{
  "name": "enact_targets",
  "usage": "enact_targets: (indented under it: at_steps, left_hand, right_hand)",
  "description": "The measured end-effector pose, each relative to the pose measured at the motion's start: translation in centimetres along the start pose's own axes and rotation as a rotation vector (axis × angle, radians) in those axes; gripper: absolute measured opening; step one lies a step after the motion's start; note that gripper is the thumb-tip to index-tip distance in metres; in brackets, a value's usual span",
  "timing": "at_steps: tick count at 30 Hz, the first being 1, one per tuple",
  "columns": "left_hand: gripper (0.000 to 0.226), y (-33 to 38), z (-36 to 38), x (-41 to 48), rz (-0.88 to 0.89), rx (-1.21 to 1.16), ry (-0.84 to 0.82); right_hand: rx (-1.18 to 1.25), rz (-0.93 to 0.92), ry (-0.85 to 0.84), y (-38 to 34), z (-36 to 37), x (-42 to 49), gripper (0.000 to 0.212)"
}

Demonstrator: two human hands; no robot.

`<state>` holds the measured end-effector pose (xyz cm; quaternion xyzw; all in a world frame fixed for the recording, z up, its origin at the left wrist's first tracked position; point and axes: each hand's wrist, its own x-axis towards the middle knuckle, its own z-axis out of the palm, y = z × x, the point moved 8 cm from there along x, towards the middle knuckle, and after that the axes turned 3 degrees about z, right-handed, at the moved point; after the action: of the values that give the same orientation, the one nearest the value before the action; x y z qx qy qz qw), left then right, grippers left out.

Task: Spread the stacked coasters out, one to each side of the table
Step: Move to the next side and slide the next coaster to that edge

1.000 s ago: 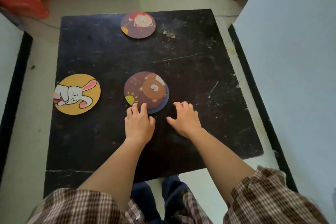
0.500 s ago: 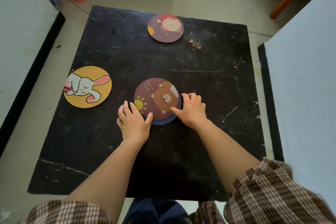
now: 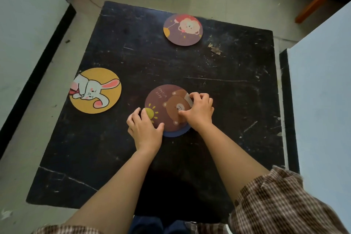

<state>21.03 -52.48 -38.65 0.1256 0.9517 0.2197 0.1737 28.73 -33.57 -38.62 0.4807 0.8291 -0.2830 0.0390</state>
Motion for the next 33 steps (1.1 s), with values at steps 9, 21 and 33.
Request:
enact_targets:
  at_steps: [9, 21, 33]
  left_hand:
    - [0.036, 1.2, -1.9, 0.6, -0.049, -0.583, 0.047]
    - [0.015, -3.8, -0.2, -5.5, -0.432, -1.157, -0.319]
    - [0.022, -5.1, 3.4, -14.4, -0.358, -0.965, -0.566]
  right_hand:
    - [0.392, 0.092, -0.097, -0.4, -1.5, -0.8, 0.03]
    - [0.984, 0.607, -0.195, 8.5, -0.2, -11.7, 0.022]
    - [1.115, 0.745, -0.052, 14.2, 2.7, -20.3, 0.021]
